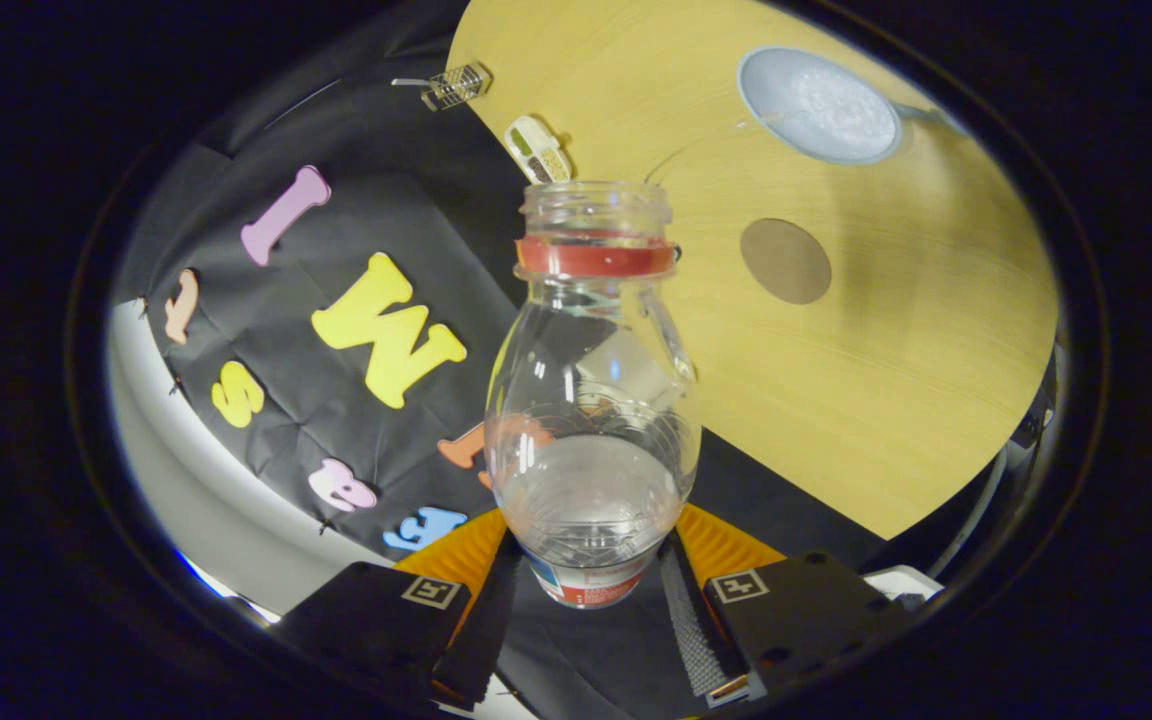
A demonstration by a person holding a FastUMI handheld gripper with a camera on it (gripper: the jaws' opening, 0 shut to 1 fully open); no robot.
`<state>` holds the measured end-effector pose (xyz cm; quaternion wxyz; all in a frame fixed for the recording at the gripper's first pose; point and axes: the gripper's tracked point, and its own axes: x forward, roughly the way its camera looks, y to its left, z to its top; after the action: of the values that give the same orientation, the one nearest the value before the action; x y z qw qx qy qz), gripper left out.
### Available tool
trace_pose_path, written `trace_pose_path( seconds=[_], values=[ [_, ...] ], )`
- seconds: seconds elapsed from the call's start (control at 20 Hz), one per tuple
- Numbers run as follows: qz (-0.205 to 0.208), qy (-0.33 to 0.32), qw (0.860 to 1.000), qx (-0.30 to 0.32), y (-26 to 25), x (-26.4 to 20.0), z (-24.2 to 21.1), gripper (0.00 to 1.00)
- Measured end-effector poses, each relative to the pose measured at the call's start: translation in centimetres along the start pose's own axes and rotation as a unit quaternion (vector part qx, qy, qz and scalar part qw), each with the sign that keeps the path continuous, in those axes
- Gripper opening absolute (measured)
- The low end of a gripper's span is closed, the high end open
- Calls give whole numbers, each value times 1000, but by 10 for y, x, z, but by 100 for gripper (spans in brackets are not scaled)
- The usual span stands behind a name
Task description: Take the bottle from table, then pour the juice into the cup, finally place the bottle on the coaster
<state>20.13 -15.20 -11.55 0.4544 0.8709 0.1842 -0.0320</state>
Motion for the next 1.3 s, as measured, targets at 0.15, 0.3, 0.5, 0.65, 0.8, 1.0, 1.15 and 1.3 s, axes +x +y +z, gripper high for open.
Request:
trace_pose_path(
  seconds=[0.15, 0.3, 0.5, 0.65, 0.8, 1.0, 1.15, 1.3],
  values=[
    [-2, 6, 1000, 1, 1, 0, -3, 75],
    [1, 7, 1000, 3, 3, -2, -1, 76],
    [0, 7, 1000, 4, 5, -3, -3, 75],
    [-1, 10, 1000, 4, 5, -3, -6, 76],
    [4, 5, 1000, 4, 7, -6, -2, 75],
    [5, 2, 1000, 3, 8, -5, 1, 75],
    [3, -4, 1000, -5, 6, -5, 2, 75],
    [5, -7, 1000, -20, 5, -4, 1, 75]
  ],
)
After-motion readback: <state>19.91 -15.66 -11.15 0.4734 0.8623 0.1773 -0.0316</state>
